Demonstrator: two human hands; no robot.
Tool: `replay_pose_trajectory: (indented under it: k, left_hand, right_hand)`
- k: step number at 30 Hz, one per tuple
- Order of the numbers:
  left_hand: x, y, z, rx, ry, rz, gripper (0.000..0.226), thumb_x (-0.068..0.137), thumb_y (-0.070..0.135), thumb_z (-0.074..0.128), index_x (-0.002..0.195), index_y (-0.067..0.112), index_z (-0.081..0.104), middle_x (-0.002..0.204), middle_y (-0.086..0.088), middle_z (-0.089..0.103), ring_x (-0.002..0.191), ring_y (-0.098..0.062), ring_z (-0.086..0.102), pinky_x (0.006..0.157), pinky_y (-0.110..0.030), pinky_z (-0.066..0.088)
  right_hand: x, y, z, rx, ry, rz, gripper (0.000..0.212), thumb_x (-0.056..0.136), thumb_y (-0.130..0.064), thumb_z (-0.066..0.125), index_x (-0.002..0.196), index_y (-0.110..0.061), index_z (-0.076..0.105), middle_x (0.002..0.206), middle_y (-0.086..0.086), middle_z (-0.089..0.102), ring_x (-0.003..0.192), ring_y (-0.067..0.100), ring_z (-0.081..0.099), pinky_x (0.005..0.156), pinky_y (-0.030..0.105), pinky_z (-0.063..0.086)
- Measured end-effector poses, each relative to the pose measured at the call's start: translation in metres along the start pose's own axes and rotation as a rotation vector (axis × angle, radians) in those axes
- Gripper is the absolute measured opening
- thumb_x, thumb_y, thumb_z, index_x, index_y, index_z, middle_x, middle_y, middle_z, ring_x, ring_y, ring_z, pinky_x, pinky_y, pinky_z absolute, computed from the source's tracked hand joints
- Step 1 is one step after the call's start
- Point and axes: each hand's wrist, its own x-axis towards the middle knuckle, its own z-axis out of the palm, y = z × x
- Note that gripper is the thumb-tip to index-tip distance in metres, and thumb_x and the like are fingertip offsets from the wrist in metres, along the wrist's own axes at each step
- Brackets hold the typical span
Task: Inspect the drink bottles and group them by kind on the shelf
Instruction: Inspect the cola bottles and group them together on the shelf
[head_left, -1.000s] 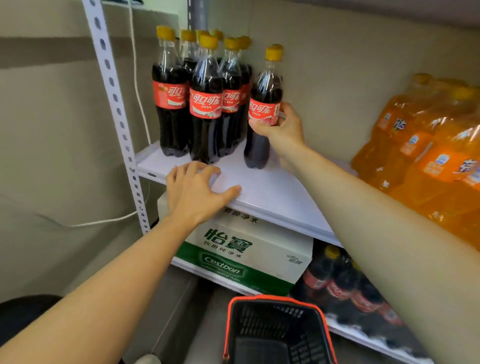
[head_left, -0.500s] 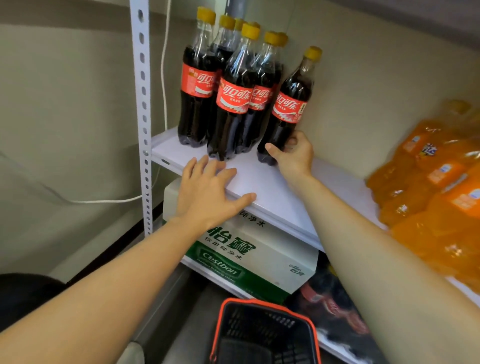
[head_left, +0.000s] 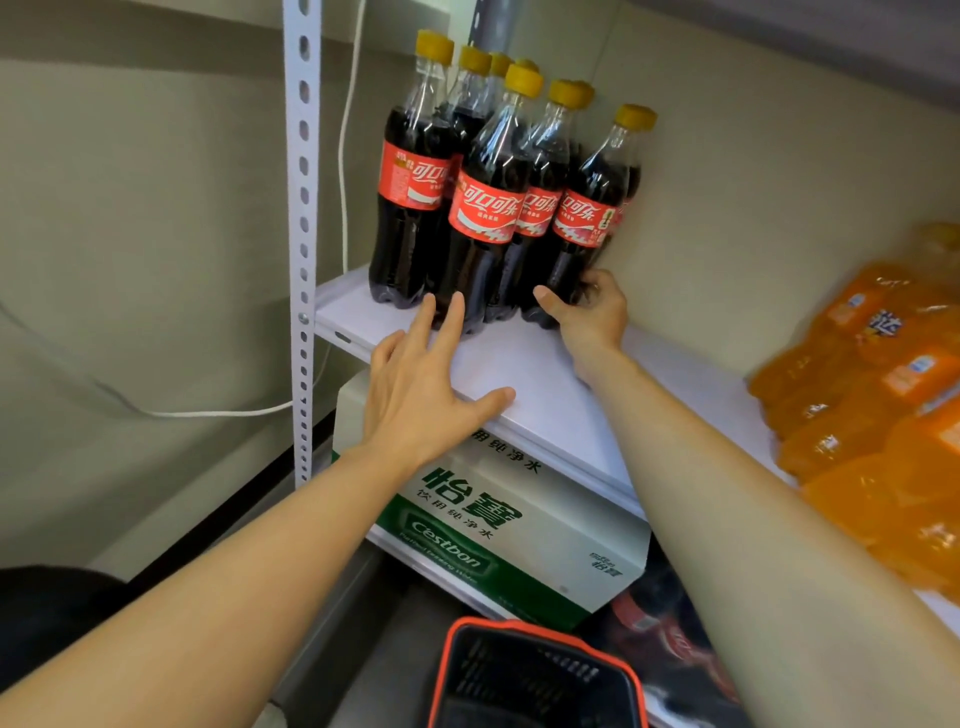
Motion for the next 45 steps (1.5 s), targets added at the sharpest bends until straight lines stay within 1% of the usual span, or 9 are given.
replay_pose_trajectory:
  k: [9, 14, 18, 21, 24, 28, 32, 38, 45]
  left_hand:
    - [-0.001, 0.002, -0.002, -0.004, -0.034, -0.013, 0.108, 0.075, 0.075, 0.062, 0.162, 0.035, 0.012, 0.169, -0.005, 0.015, 0.150, -0.030, 0.024, 0.121, -0.036, 0.014]
    - [0.002, 0.005, -0.007, 0.007, -0.084, -0.038, 0.108, 0.079, 0.070, 0.068, 0.162, 0.035, 0.009, 0.171, -0.005, 0.010, 0.154, -0.028, 0.018, 0.124, -0.039, 0.012]
    - [0.001, 0.015, -0.017, 0.015, -0.122, -0.060, 0.107, 0.081, 0.064, 0.072, 0.163, 0.026, 0.015, 0.170, -0.011, 0.011, 0.154, -0.029, 0.018, 0.125, -0.045, 0.013]
    - [-0.006, 0.028, -0.024, -0.015, -0.086, -0.064, 0.088, 0.081, 0.049, 0.078, 0.155, 0.023, 0.038, 0.165, -0.007, 0.028, 0.148, -0.030, 0.032, 0.118, -0.045, 0.028]
    - [-0.016, 0.046, -0.027, -0.072, -0.019, 0.014, 0.057, 0.082, 0.035, 0.079, 0.136, 0.022, 0.062, 0.149, -0.001, 0.049, 0.134, -0.026, 0.046, 0.105, -0.042, 0.041]
    - [-0.025, 0.083, -0.022, -0.167, -0.082, 0.071, 0.025, 0.084, 0.032, 0.078, 0.109, 0.029, 0.075, 0.124, 0.005, 0.068, 0.118, -0.020, 0.060, 0.094, -0.036, 0.050]
    - [-0.033, 0.124, -0.003, -0.317, -0.240, 0.080, 0.006, 0.083, 0.031, 0.078, 0.089, 0.034, 0.077, 0.088, 0.015, 0.075, 0.090, -0.008, 0.070, 0.086, -0.038, 0.058]
    - [-0.028, 0.190, 0.040, -0.463, -0.486, 0.158, 0.009, 0.083, 0.031, 0.081, 0.091, 0.032, 0.076, 0.082, 0.011, 0.075, 0.085, -0.012, 0.071, 0.087, -0.042, 0.058]
    - [-0.018, 0.268, 0.091, -0.578, -0.629, 0.230, 0.066, 0.075, 0.058, 0.082, 0.128, 0.030, 0.056, 0.115, 0.010, 0.065, 0.106, -0.014, 0.066, 0.093, -0.042, 0.058]
  right_hand:
    - [0.019, -0.007, 0.002, -0.240, -0.049, -0.017, 0.039, 0.074, -0.035, 0.090, 0.085, -0.031, 0.052, 0.092, -0.007, 0.068, 0.085, 0.016, 0.066, 0.077, 0.030, 0.055]
    - [0.006, -0.016, -0.019, -0.246, -0.281, 0.051, 0.066, 0.080, -0.022, 0.087, 0.138, -0.011, 0.057, 0.133, 0.002, 0.064, 0.115, 0.012, 0.057, 0.089, 0.016, 0.043]
    - [-0.035, -0.037, -0.050, -0.205, -0.288, 0.048, 0.076, 0.085, -0.016, 0.083, 0.150, -0.007, 0.044, 0.136, -0.002, 0.049, 0.124, 0.012, 0.048, 0.089, 0.010, 0.037]
    - [-0.076, -0.058, -0.084, -0.258, -0.298, 0.032, 0.067, 0.087, -0.018, 0.081, 0.145, -0.010, 0.051, 0.145, 0.004, 0.053, 0.114, 0.027, 0.065, 0.089, 0.025, 0.049]
    - [-0.125, -0.075, -0.130, -0.452, -0.266, -0.132, 0.038, 0.089, -0.020, 0.077, 0.126, -0.012, 0.069, 0.122, 0.001, 0.070, 0.096, 0.022, 0.068, 0.092, 0.039, 0.055]
    - [-0.181, -0.081, -0.190, -0.720, -0.160, -0.375, 0.019, 0.092, -0.018, 0.072, 0.110, -0.014, 0.076, 0.106, -0.001, 0.076, 0.087, 0.015, 0.067, 0.084, 0.038, 0.056]
    - [-0.204, -0.071, -0.243, -0.632, 0.080, -0.253, 0.018, 0.088, -0.011, 0.074, 0.107, -0.012, 0.075, 0.099, 0.002, 0.074, 0.085, 0.019, 0.067, 0.079, 0.036, 0.056]
    - [-0.219, -0.030, -0.298, -0.824, 0.194, -0.043, 0.055, 0.087, -0.019, 0.077, 0.138, -0.013, 0.056, 0.140, 0.009, 0.050, 0.127, 0.031, 0.045, 0.099, 0.037, 0.039]
    - [-0.227, -0.003, -0.309, -0.807, 0.202, -0.046, 0.073, 0.087, -0.023, 0.077, 0.151, -0.011, 0.042, 0.155, 0.006, 0.039, 0.141, 0.025, 0.035, 0.113, 0.036, 0.035]
